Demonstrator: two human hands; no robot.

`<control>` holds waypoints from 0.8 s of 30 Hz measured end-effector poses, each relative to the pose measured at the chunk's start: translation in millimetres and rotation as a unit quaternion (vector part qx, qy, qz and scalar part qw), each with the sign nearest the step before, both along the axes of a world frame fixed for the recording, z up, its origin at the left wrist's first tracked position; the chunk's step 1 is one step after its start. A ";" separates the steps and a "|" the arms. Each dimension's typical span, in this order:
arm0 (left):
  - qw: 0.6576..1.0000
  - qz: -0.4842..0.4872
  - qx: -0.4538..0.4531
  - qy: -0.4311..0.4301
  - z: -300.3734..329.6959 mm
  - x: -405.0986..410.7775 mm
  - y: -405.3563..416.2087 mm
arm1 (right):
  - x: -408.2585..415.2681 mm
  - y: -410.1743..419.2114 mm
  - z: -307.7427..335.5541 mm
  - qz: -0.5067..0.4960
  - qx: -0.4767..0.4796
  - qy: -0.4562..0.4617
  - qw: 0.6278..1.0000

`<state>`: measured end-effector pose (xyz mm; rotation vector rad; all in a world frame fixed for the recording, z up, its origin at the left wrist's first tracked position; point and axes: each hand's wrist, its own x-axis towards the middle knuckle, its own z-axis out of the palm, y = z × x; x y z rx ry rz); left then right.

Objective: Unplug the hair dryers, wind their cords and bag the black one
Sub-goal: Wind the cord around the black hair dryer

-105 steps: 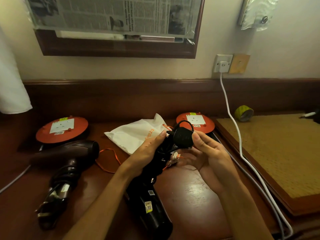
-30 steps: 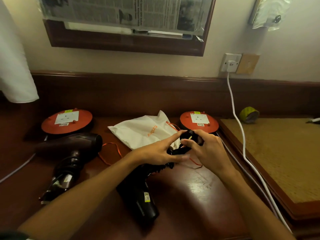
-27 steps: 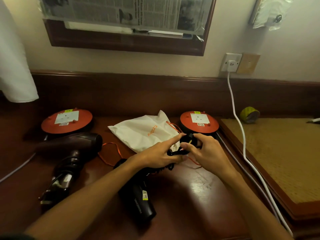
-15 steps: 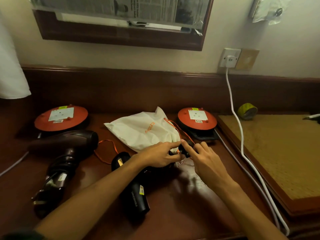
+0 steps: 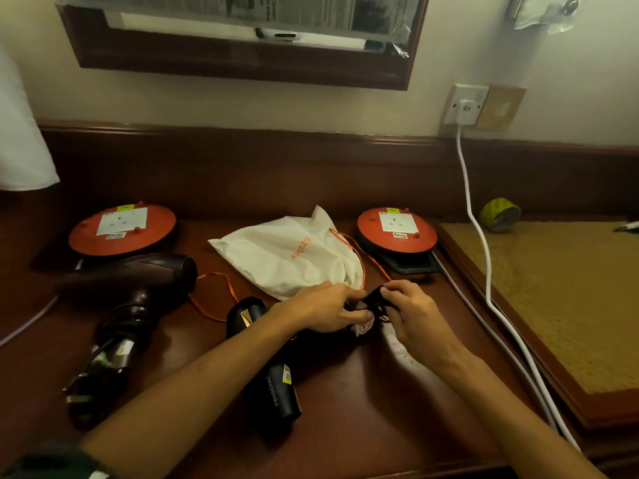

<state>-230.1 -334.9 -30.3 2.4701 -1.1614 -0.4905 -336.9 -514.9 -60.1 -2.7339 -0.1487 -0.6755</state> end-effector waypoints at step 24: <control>0.992 -0.015 -0.113 0.060 -10.7 3.0 -8.6 | 1.5 -9.6 -8.3 0.036 0.115 0.020 0.993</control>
